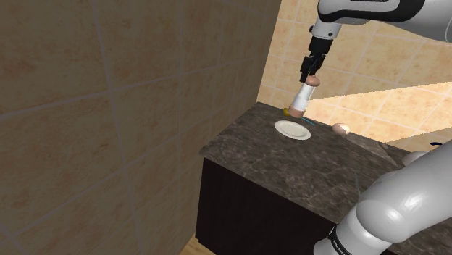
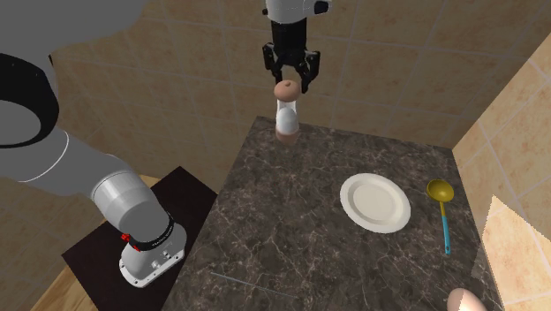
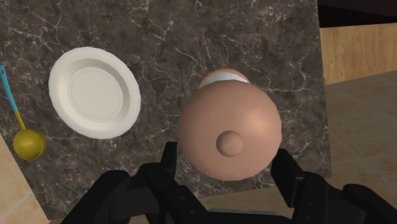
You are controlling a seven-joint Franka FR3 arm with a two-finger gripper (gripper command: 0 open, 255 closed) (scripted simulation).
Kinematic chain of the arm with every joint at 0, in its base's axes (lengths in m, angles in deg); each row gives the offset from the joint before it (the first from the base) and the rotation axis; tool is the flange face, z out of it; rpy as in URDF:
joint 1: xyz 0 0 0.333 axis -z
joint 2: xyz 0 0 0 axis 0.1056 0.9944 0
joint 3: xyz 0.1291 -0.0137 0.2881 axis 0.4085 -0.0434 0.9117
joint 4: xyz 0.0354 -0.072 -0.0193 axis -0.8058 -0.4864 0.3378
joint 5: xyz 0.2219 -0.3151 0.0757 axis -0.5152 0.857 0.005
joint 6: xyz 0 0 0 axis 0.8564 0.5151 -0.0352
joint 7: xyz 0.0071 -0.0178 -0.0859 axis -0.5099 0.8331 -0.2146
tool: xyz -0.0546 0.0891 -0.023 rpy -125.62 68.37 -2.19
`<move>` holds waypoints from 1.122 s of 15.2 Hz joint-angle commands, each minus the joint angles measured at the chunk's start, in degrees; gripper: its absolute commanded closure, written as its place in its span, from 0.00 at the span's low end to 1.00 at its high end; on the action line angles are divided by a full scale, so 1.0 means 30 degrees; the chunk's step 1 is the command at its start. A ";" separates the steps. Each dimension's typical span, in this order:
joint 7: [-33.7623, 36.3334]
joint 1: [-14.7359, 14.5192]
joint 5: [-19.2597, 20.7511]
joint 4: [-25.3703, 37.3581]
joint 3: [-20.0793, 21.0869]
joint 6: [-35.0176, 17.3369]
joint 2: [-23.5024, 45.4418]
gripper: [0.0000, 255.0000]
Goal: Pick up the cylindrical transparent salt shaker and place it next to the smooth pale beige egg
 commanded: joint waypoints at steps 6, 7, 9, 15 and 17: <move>-0.3107 0.1030 -0.0075 0.0340 -0.2147 -0.0942 0.1014 1.00; -0.3603 0.1189 -0.0141 0.0448 -0.2488 -0.1103 0.1252 1.00; -0.4615 0.1509 -0.0333 0.0734 -0.3173 -0.1412 0.1801 1.00; -0.7848 0.2599 -0.1502 0.2176 -0.5205 -0.2180 0.4083 1.00; -0.8994 0.3072 -0.2126 0.2868 -0.5823 -0.2347 0.5068 1.00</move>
